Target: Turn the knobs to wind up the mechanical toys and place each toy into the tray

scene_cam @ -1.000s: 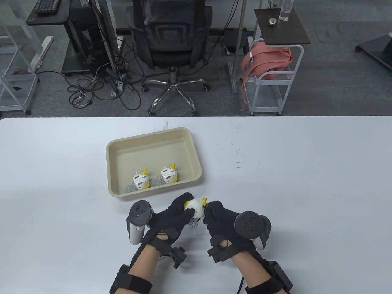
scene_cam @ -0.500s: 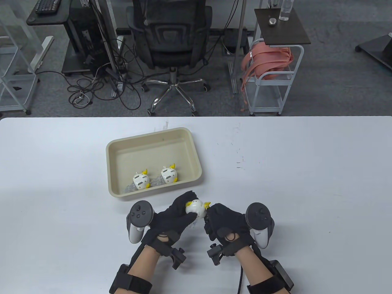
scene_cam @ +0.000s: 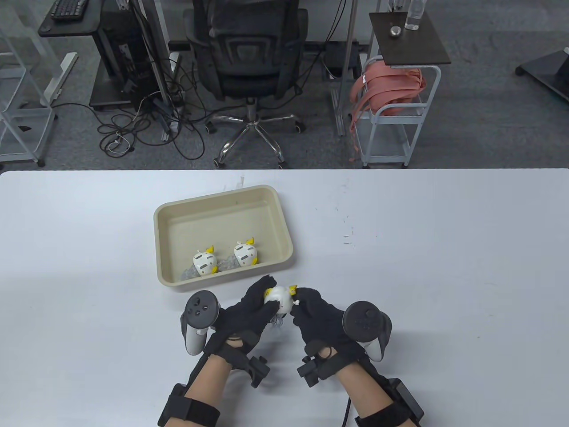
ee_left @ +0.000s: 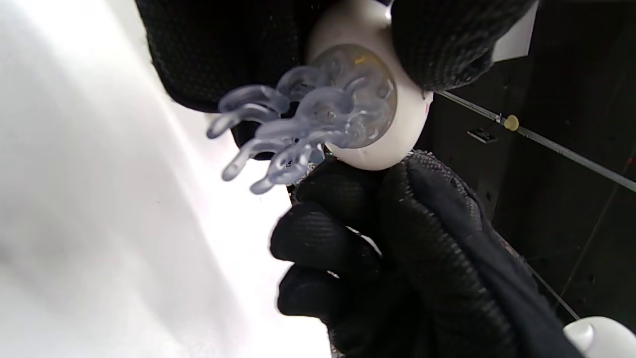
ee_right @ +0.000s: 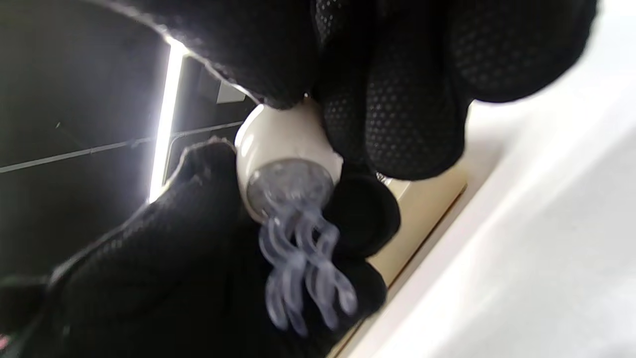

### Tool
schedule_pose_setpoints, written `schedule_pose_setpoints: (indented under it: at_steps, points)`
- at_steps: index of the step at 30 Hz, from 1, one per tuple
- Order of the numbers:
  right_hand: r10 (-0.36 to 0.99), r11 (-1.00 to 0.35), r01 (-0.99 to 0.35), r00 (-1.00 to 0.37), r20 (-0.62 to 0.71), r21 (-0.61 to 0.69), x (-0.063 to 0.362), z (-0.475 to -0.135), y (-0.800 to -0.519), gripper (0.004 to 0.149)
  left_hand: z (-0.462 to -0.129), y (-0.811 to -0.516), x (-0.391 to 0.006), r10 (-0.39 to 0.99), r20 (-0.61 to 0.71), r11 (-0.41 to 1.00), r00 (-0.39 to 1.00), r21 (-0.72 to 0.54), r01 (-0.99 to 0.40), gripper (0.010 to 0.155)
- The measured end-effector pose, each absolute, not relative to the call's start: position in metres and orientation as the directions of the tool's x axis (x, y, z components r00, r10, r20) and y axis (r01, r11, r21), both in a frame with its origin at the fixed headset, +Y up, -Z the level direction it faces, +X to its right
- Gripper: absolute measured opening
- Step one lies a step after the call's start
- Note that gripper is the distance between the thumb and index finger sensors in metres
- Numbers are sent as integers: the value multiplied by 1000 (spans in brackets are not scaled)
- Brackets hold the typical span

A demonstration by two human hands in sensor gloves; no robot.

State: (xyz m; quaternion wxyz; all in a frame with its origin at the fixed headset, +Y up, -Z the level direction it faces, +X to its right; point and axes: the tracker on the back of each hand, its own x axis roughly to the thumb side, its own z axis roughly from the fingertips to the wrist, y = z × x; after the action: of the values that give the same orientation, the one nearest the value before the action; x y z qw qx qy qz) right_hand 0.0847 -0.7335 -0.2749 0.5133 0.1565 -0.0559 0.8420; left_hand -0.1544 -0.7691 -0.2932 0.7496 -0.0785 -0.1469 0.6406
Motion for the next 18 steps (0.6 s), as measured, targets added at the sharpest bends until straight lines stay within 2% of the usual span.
schedule_pose_setpoints:
  at_steps: [10, 16, 18]
  points:
    - [688, -604, -793, -568, 452, -79, 84, -269, -725, 45, -293, -773, -151, 994, 73, 98, 78, -337, -936, 72]
    - [714, -583, -809, -552, 430, -71, 87, -272, -727, 44, -293, -772, -149, 990, 94, 132, 106, -346, -929, 71]
    - [687, -600, -795, -572, 449, -95, 88, -272, -727, 44, -293, -773, -149, 990, 84, 135, 113, -339, -931, 71]
